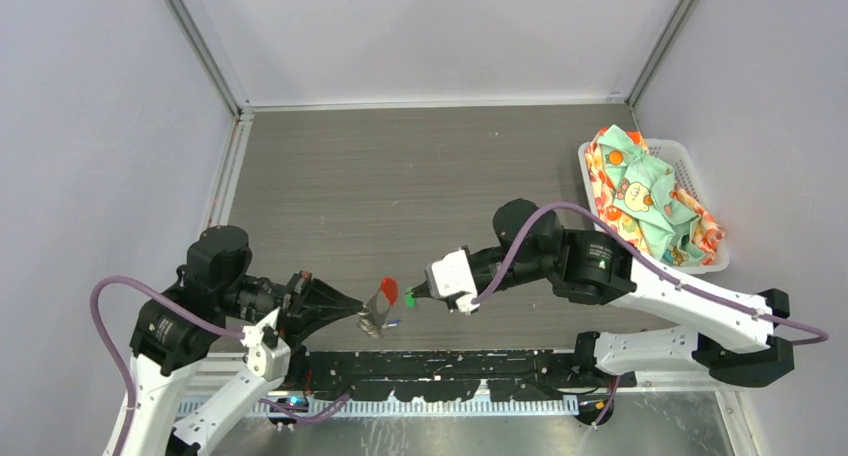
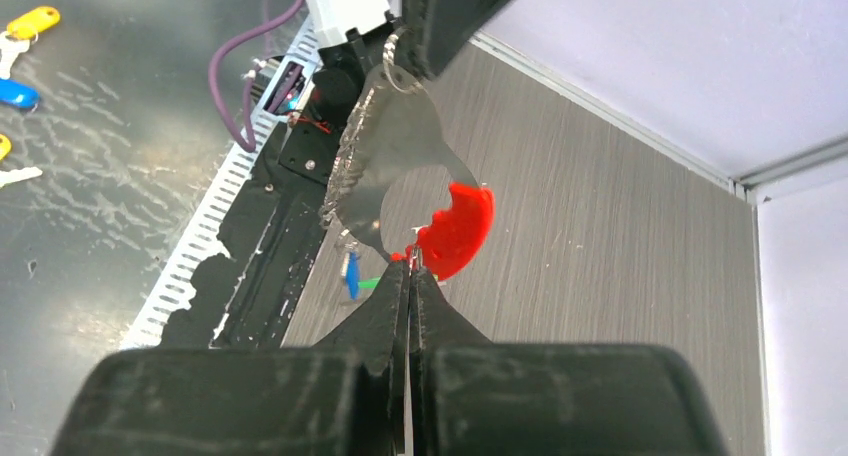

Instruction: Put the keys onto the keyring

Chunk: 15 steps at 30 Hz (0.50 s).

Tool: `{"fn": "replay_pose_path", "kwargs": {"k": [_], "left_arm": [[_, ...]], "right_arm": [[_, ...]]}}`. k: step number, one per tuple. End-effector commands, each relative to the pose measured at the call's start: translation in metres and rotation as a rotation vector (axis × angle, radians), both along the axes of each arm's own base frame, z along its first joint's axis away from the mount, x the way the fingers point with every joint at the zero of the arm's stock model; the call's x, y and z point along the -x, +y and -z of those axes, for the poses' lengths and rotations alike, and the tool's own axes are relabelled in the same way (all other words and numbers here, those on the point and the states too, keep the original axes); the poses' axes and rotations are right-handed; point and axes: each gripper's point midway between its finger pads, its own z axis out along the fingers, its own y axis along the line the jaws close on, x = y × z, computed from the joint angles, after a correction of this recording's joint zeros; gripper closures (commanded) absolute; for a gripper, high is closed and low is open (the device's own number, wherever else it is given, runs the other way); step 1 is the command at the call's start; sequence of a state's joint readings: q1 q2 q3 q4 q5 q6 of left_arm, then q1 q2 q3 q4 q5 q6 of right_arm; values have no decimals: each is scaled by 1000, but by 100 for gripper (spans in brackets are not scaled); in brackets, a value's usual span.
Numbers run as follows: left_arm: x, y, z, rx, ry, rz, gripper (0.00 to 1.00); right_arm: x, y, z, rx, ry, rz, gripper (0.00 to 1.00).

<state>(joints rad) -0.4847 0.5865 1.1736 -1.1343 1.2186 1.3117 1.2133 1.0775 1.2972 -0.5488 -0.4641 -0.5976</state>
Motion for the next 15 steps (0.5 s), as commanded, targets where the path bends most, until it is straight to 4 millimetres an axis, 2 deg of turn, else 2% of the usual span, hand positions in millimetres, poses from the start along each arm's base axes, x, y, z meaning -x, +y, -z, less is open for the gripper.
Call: {"fn": "replay_pose_path", "kwargs": {"k": [1, 8, 15], "left_arm": [[5, -6, -17, 65, -59, 76, 100], [6, -7, -19, 60, 1, 84, 100], [6, -8, -12, 54, 42, 97, 100]], "right_arm": [[9, 4, -21, -13, -123, -32, 99], [18, 20, -25, 11, -204, -62, 99], [24, 29, -27, 37, -241, -67, 99]]}}
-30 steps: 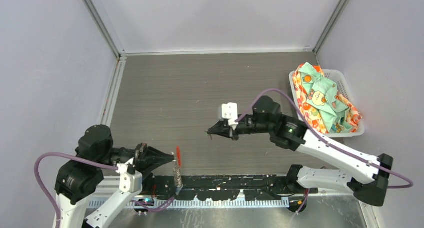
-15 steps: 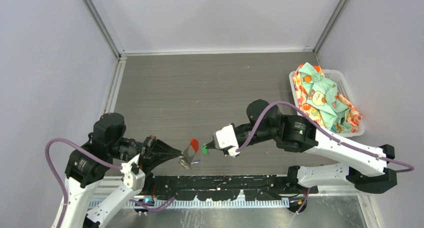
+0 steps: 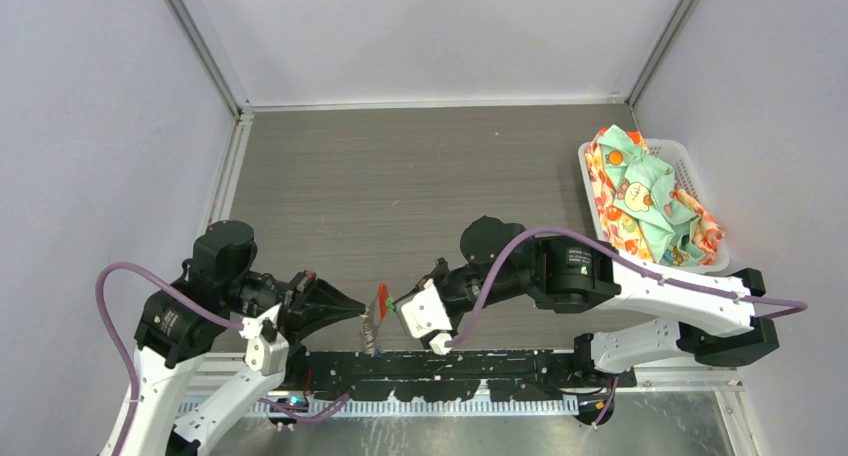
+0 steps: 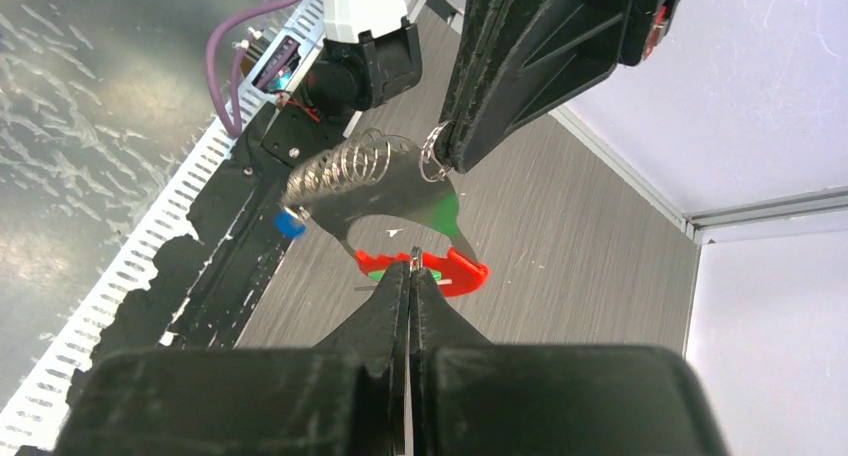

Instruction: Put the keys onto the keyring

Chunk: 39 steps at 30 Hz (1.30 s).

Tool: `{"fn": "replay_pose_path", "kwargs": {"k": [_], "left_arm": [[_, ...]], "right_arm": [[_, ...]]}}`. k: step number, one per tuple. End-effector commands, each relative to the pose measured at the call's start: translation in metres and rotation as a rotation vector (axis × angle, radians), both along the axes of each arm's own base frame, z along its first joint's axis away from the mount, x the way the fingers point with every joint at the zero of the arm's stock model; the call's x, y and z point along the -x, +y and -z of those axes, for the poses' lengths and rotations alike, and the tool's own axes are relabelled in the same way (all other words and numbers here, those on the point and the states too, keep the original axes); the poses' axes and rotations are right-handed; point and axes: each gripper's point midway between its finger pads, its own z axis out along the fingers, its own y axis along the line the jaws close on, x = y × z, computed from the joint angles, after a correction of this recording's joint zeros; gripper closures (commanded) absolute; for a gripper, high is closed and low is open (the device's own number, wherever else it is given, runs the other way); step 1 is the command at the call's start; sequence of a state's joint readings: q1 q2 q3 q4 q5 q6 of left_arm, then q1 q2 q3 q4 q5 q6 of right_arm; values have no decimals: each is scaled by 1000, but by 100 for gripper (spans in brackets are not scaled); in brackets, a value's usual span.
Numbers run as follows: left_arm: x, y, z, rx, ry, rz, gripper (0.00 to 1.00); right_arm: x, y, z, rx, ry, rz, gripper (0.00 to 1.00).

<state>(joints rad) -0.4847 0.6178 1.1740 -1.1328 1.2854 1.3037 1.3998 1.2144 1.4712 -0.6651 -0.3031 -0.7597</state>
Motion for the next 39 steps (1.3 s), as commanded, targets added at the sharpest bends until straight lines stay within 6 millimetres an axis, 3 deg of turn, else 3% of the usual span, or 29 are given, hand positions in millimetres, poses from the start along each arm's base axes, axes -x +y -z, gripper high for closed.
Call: {"fn": "replay_pose_path", "kwargs": {"k": [1, 23, 39], "left_arm": [[2, -4, -9, 37, -5, 40, 100], [4, -1, -5, 16, 85, 4, 100], [4, 0, -4, 14, 76, -15, 100]], "right_arm": [[-2, 1, -21, -33, -58, 18, 99], [-4, 20, -28, -64, -190, 81, 99], [10, 27, -31, -74, -202, 42, 99]]}}
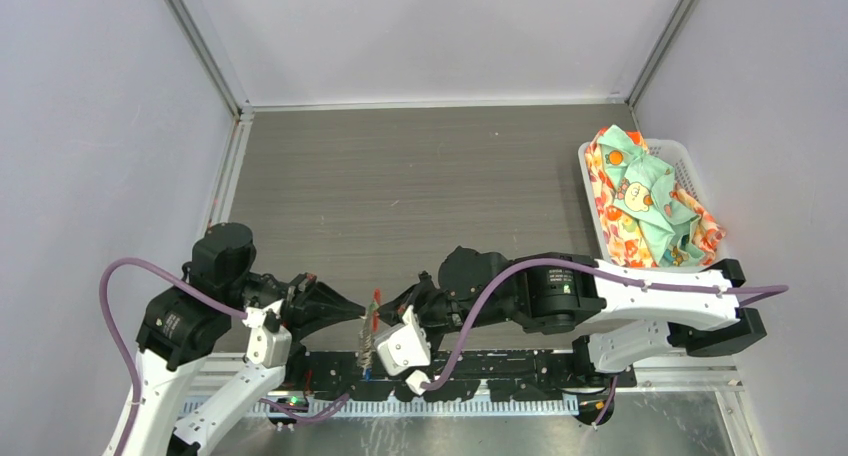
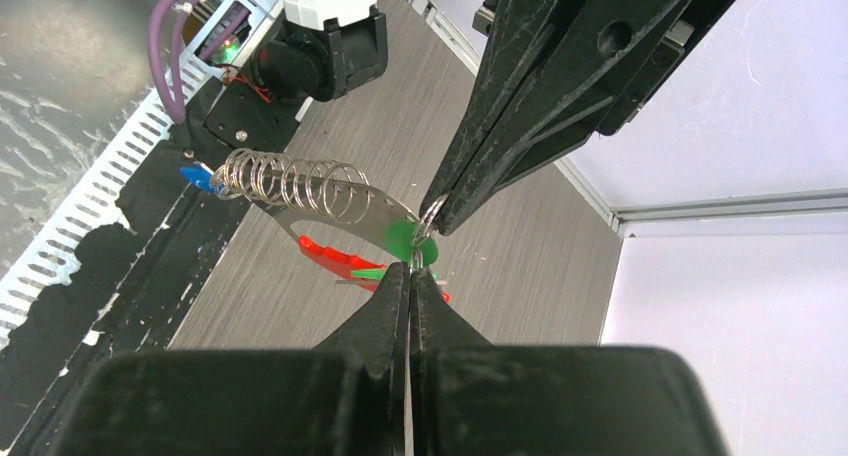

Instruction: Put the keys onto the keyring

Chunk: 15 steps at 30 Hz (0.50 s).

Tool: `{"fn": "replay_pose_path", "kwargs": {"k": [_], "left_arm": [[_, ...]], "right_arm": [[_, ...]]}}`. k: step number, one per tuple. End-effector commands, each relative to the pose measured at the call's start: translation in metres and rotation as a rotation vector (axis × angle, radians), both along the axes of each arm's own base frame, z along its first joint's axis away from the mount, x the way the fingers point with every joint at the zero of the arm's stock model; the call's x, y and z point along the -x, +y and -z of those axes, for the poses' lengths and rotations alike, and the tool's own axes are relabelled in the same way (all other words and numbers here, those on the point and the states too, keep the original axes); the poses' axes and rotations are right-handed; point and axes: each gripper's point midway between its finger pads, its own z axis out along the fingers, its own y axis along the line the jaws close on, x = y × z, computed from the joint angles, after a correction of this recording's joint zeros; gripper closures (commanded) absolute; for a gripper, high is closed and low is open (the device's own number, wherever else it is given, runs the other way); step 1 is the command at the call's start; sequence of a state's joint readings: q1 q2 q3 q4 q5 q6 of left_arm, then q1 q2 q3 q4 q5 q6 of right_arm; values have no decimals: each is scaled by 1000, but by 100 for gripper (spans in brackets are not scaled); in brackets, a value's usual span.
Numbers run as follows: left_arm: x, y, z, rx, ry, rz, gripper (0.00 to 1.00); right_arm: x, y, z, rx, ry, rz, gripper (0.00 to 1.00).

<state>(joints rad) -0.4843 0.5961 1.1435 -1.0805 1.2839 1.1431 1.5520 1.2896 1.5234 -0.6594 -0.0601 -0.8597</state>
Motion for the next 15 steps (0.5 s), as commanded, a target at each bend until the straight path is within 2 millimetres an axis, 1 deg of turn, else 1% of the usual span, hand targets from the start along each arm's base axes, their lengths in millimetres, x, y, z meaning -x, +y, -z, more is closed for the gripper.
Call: {"fn": "replay_pose_path", "kwargs": {"k": [1, 15], "left_arm": [[2, 0, -10, 32, -42, 7, 100], [-3, -1, -10, 25, -31, -13, 100]], "right_arm": [[2, 5, -32, -92, -17, 2, 99], [10, 6, -30, -83, -26, -18, 99]]}}
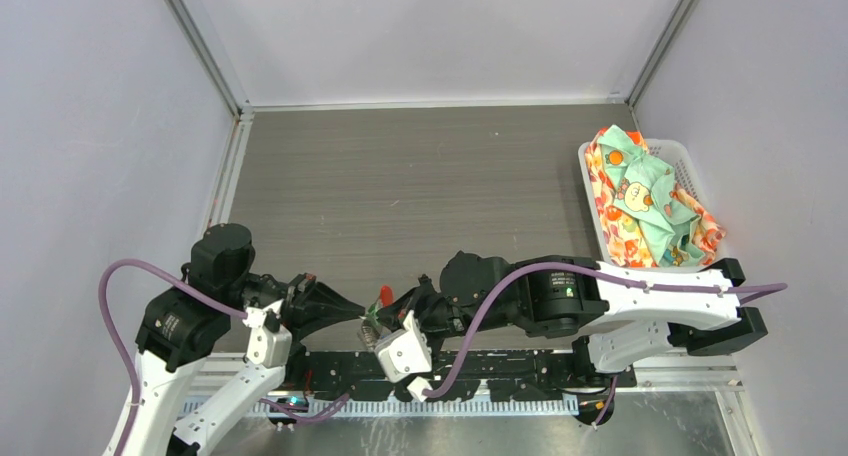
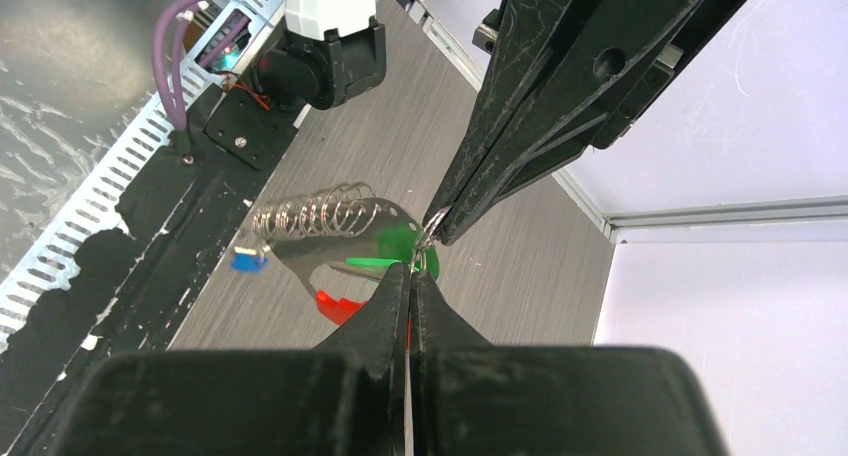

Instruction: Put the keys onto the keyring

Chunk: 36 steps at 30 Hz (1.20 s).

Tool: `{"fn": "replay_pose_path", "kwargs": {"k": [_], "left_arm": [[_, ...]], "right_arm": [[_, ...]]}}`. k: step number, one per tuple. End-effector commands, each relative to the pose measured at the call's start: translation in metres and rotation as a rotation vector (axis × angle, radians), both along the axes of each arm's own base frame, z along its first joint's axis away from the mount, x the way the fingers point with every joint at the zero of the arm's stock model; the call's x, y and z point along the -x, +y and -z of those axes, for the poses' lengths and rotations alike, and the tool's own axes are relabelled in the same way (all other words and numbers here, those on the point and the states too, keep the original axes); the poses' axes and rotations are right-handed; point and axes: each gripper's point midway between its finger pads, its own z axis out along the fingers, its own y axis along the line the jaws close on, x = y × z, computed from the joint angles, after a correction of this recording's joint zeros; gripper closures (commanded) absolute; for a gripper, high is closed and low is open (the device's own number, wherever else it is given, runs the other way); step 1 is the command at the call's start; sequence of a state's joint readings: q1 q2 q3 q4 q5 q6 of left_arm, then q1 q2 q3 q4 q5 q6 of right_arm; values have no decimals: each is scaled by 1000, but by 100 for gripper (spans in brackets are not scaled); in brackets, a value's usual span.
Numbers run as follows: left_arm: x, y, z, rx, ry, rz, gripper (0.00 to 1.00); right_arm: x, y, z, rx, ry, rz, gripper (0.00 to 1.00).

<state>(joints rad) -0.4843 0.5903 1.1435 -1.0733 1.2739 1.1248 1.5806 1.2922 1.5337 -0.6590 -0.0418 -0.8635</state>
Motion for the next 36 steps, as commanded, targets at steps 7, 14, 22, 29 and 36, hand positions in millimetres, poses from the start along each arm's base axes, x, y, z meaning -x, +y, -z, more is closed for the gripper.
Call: {"fn": "replay_pose_path", "kwargs": {"k": [7, 14, 22, 29, 36], "left_arm": [[-5, -2, -9, 20, -25, -15, 100], [-6, -2, -8, 13, -12, -24, 100], [-8, -2, -7, 4, 6, -30, 100], [-10, -3, -5, -7, 23, -33, 100], [-9, -2, -5, -12, 29, -38, 100]], "right_arm": [[3, 7, -28, -78, -21, -14, 99], [4, 10, -29, -83, -26, -20, 99], [3, 10, -35, -110, -31, -17, 99], [4, 12, -40, -136, -31, -23, 99], [3, 17, -45, -168, -35, -16, 99]]}}
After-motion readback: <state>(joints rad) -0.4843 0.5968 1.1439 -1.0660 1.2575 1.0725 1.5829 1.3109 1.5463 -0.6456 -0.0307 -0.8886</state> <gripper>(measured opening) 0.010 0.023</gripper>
